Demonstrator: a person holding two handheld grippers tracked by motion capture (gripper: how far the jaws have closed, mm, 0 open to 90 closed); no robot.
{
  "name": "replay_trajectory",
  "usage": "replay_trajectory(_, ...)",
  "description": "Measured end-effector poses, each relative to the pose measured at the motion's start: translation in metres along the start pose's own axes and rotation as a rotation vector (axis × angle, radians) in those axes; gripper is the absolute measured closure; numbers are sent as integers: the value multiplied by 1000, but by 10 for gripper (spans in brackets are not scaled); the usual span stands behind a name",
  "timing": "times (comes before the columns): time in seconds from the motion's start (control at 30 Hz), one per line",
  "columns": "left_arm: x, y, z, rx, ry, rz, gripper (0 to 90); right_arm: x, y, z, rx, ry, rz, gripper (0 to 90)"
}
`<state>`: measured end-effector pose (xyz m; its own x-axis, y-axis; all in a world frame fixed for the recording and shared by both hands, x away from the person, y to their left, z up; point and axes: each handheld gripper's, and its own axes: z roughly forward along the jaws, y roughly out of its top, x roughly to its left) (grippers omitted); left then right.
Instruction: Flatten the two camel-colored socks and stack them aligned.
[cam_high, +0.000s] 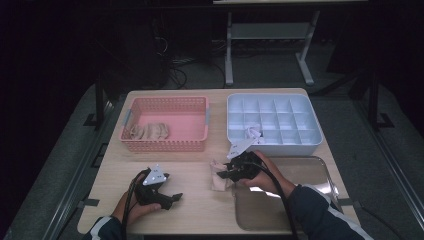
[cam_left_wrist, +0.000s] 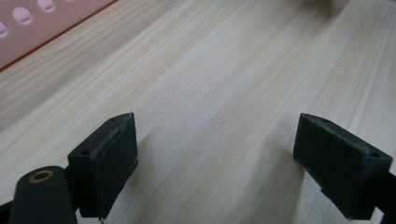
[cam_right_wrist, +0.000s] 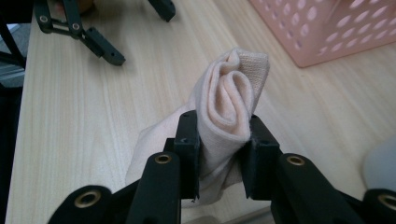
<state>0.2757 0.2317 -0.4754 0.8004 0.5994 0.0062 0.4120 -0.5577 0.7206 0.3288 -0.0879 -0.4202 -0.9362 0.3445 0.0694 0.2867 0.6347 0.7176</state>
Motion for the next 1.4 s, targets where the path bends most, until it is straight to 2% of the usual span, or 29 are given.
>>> replay_trajectory(0.23, 1, 1, 2, -4, -1, -5, 126, -1, 1, -18, -36, -31, 5, 700)
replay_trajectory(0.4, 1, 1, 2, -5, 0, -5, 126, -3, 0, -37, -63, -68, 1, 700)
replay_trajectory(0.5, 1, 1, 2, -5, 0, -5, 125, -5, 0, -44, -80, -78, 14, 700)
replay_trajectory(0.57, 1, 1, 2, -1, -2, -4, 126, -10, -1, -55, -102, -97, 22, 700)
replay_trajectory(0.87, 1, 1, 2, -3, -2, -4, 125, -19, -2, -80, -151, -142, 49, 700)
replay_trajectory(0.97, 1, 1, 2, -3, -1, -3, 126, -25, -3, -95, -178, -177, 64, 700)
replay_trajectory(1.2, 1, 1, 2, -3, -1, -3, 126, -35, -8, -113, -200, -225, 87, 700)
replay_trajectory(1.23, 1, 1, 2, -3, -1, -4, 125, -39, -10, -119, -202, -244, 92, 700)
replay_trajectory(1.33, 1, 1, 2, -3, -1, -3, 125, -41, -12, -123, -208, -258, 100, 700)
replay_trajectory(1.4, 1, 1, 2, -4, -1, -3, 125, -46, -14, -129, -209, -285, 107, 700)
